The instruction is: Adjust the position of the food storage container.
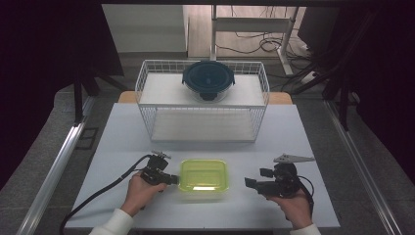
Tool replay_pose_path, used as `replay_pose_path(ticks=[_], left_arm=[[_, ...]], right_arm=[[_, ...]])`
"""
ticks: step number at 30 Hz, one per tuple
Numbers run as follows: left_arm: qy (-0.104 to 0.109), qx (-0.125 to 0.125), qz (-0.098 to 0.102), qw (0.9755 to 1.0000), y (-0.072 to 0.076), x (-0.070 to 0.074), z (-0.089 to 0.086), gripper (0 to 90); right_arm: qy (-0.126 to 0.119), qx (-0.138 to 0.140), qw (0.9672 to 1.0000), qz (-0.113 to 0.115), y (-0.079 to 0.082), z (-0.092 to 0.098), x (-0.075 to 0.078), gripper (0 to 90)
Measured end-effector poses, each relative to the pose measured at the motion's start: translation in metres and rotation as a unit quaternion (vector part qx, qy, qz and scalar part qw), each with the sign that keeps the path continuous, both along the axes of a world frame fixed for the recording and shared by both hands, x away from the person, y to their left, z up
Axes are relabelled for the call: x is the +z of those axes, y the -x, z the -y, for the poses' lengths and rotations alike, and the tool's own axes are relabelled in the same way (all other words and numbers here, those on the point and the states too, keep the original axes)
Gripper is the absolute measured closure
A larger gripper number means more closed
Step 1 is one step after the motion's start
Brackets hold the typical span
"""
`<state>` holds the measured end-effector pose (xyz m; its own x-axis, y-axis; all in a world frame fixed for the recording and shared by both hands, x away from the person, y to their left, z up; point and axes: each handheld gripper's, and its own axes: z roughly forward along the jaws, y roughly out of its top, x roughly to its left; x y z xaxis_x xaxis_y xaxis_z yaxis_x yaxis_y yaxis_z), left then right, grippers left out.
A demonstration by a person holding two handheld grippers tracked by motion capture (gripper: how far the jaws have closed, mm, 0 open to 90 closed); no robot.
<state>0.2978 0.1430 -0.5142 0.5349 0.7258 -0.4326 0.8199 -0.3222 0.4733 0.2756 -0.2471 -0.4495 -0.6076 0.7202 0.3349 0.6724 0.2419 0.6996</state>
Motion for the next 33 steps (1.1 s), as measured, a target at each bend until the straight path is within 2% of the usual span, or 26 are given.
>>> replay_pose_path(ticks=[3, 7, 14, 17, 20, 22, 24, 26, 28, 30, 33], left_arm=[[-0.004, 0.006, 0.004, 1.0000, 0.001, 0.001, -0.001, 90.0], [-0.018, 0.016, 0.028, 0.9993, 0.005, 0.007, -0.008, 90.0], [-0.002, 0.038, 0.071, 0.9967, 0.015, 0.025, -0.025, 90.0], [0.011, 0.047, 0.092, 0.9946, 0.021, 0.033, -0.031, 88.1], [0.032, 0.062, 0.118, 0.9905, 0.027, 0.041, -0.035, 76.0], [0.048, 0.073, 0.124, 0.9884, 0.028, 0.046, -0.037, 61.6], [0.054, 0.084, 0.129, 0.9866, 0.029, 0.050, -0.041, 45.7], [0.056, 0.089, 0.137, 0.9850, 0.030, 0.052, -0.042, 40.2], [0.068, 0.089, 0.139, 0.9840, 0.031, 0.054, -0.044, 37.0], [0.075, 0.090, 0.136, 0.9838, 0.032, 0.056, -0.044, 34.4], [0.076, 0.095, 0.130, 0.9840, 0.032, 0.056, -0.044, 31.7]], right_arm=[[0.001, -0.001, 1.0000, 0.000, 0.000, 0.000, -0.001, 18.7], [0.000, -0.004, 1.0000, 0.002, 0.000, 0.001, 0.000, 18.7], [0.000, -0.013, 0.9999, -0.002, -0.003, 0.002, -0.006, 18.7], [-0.002, -0.008, 1.0000, 0.003, -0.005, 0.001, -0.008, 18.1], [-0.010, -0.007, 0.9999, 0.010, -0.007, 0.000, -0.009, 15.8], [-0.021, -0.006, 0.9997, 0.010, -0.007, 0.000, -0.011, 14.3], [-0.031, -0.005, 0.9995, 0.011, -0.009, -0.001, -0.014, 12.7], [-0.036, -0.004, 0.9993, 0.009, -0.011, -0.002, -0.016, 11.7], [-0.041, -0.008, 0.9991, 0.010, -0.011, -0.004, -0.018, 11.4], [-0.045, -0.009, 0.9989, 0.009, -0.010, -0.006, -0.018, 11.3], [-0.041, -0.010, 0.9990, 0.009, -0.008, -0.008, -0.017, 11.3]])
